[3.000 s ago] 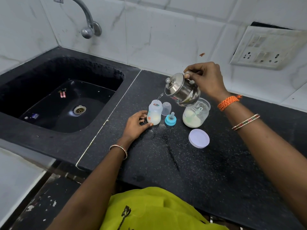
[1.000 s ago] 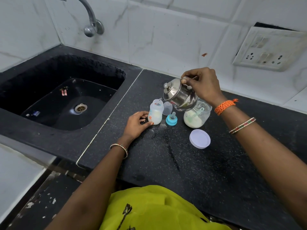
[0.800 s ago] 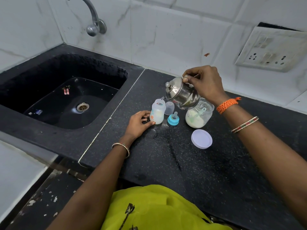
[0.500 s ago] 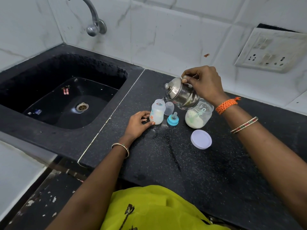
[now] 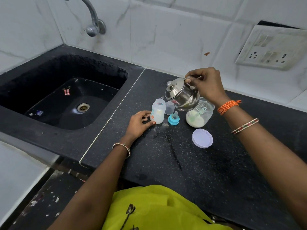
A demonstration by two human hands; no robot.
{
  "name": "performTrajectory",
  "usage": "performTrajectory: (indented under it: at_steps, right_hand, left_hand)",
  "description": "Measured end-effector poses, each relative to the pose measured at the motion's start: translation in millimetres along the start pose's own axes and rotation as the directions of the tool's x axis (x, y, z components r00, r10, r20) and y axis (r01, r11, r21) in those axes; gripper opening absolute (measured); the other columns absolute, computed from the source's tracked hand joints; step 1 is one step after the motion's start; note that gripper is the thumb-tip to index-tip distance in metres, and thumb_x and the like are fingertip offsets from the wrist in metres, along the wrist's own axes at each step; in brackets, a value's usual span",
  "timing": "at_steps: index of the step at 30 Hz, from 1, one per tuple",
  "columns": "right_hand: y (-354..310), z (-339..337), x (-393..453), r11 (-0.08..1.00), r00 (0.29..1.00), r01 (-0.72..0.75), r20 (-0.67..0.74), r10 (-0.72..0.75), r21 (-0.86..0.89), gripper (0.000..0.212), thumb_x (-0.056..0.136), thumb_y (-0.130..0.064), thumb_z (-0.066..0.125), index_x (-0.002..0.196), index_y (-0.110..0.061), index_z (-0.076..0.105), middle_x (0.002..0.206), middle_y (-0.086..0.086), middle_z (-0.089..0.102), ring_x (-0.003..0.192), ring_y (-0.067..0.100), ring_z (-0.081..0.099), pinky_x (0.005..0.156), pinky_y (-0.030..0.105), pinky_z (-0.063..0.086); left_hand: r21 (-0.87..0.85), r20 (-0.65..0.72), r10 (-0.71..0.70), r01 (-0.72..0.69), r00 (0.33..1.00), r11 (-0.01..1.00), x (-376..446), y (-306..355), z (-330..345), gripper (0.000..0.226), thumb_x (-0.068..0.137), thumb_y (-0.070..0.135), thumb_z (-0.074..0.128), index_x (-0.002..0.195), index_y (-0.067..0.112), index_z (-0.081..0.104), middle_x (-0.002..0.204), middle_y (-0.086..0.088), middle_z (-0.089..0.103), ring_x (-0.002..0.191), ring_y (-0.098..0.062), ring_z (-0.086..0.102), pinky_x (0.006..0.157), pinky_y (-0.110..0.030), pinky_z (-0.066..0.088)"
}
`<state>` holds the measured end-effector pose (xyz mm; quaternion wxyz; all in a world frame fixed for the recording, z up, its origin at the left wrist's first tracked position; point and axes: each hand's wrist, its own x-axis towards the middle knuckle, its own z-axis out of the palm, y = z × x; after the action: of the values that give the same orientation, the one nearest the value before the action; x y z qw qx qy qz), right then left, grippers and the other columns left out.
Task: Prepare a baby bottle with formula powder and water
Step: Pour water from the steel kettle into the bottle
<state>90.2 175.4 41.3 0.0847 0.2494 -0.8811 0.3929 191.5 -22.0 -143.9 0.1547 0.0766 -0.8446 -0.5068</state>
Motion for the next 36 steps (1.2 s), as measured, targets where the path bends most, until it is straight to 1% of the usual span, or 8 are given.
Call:
performTrajectory:
  at_steps: [8,12,22,26,30,32,34,36]
  right_hand:
    - [6.2,4.0,-4.4,0.999,0.999,-0.042,0.014,0.041,0.031,0.012,0.084,-0.012,0.069,0.094,-0.013,0.076,0.083,0.002,0.072,0.081,0.014,0.069,0.083,0.041,0.057]
    - [4.9,8.4,-7.1,0.999,1.000,0.014,0.015,-0.013,-0.043,0.012,0.084,-0.017,0.069,0.093,-0.016,0.076,0.084,-0.001,0.074,0.082,0.015,0.069,0.079,0.044,0.057]
    - [-2.7,10.8,-7.0,0.973,0.991,0.130,0.036,-0.125,-0.189,0.014,0.086,-0.024,0.066,0.098,-0.023,0.075,0.092,-0.001,0.075,0.089,0.016,0.067,0.076,0.039,0.055]
    - [-1.7,10.2,-6.5,0.967,0.989,0.150,0.037,-0.145,-0.205,0.016,0.087,-0.021,0.065,0.100,-0.021,0.075,0.095,0.000,0.075,0.090,0.016,0.067,0.076,0.036,0.055]
    - [11.2,9.9,-4.8,0.998,0.999,0.048,0.015,-0.048,-0.040,0.011,0.085,-0.016,0.068,0.092,-0.018,0.076,0.083,-0.004,0.074,0.081,0.010,0.068,0.078,0.037,0.057]
    - [20.5,8.8,-5.0,0.995,0.999,-0.042,0.021,0.040,0.086,0.010,0.085,-0.009,0.068,0.089,-0.015,0.075,0.080,-0.001,0.071,0.075,0.007,0.066,0.075,0.026,0.057]
    - [29.6,8.8,-6.4,0.972,0.992,-0.120,0.054,0.112,0.200,0.012,0.084,-0.005,0.068,0.088,-0.014,0.073,0.077,-0.001,0.069,0.073,0.010,0.065,0.071,0.023,0.056]
    - [39.4,8.5,-4.9,0.945,0.984,-0.179,0.072,0.165,0.276,0.015,0.085,-0.005,0.068,0.082,-0.019,0.072,0.073,-0.004,0.067,0.072,0.011,0.065,0.066,0.027,0.056]
  left_hand:
    - [0.019,0.010,-0.013,0.012,1.000,1.000,0.2,0.6,-0.1,0.043,0.077,0.015,0.074,0.117,0.011,0.060,0.106,0.002,0.057,0.095,-0.008,0.056,0.077,0.001,0.041]
    - [0.017,0.007,-0.013,0.013,1.000,1.000,0.0,0.4,0.0,0.044,0.077,0.016,0.074,0.118,0.011,0.060,0.107,0.002,0.058,0.096,-0.009,0.056,0.076,0.001,0.041]
    - [0.005,0.004,-0.022,0.022,1.000,1.000,-1.1,0.8,0.2,0.045,0.077,0.015,0.074,0.119,0.011,0.059,0.108,0.000,0.058,0.097,-0.009,0.057,0.078,-0.001,0.043]
    - [0.001,0.016,-0.034,0.034,0.999,0.999,-1.1,0.4,0.1,0.046,0.077,0.017,0.074,0.120,0.011,0.059,0.110,0.001,0.058,0.099,-0.009,0.057,0.082,-0.008,0.044]
    - [-0.056,0.090,-0.084,0.090,0.992,0.994,0.8,-1.0,-3.4,0.046,0.081,0.001,0.063,0.125,0.011,0.053,0.117,-0.002,0.055,0.106,-0.011,0.054,0.088,-0.012,0.043]
    - [-0.167,0.110,-0.131,0.148,0.985,0.975,2.9,-3.7,-7.3,0.050,0.080,-0.010,0.053,0.125,0.011,0.051,0.120,-0.004,0.055,0.111,-0.014,0.053,0.097,-0.022,0.045]
    - [-0.234,0.077,-0.157,0.171,0.985,0.957,6.0,-3.3,-12.9,0.049,0.080,-0.016,0.047,0.121,0.010,0.053,0.118,-0.005,0.057,0.108,-0.014,0.054,0.098,-0.025,0.044]
    - [-0.253,0.048,-0.140,0.147,0.989,0.956,14.6,3.7,-19.1,0.044,0.081,-0.019,0.047,0.116,0.006,0.055,0.111,-0.005,0.060,0.100,-0.005,0.058,0.093,-0.021,0.046]
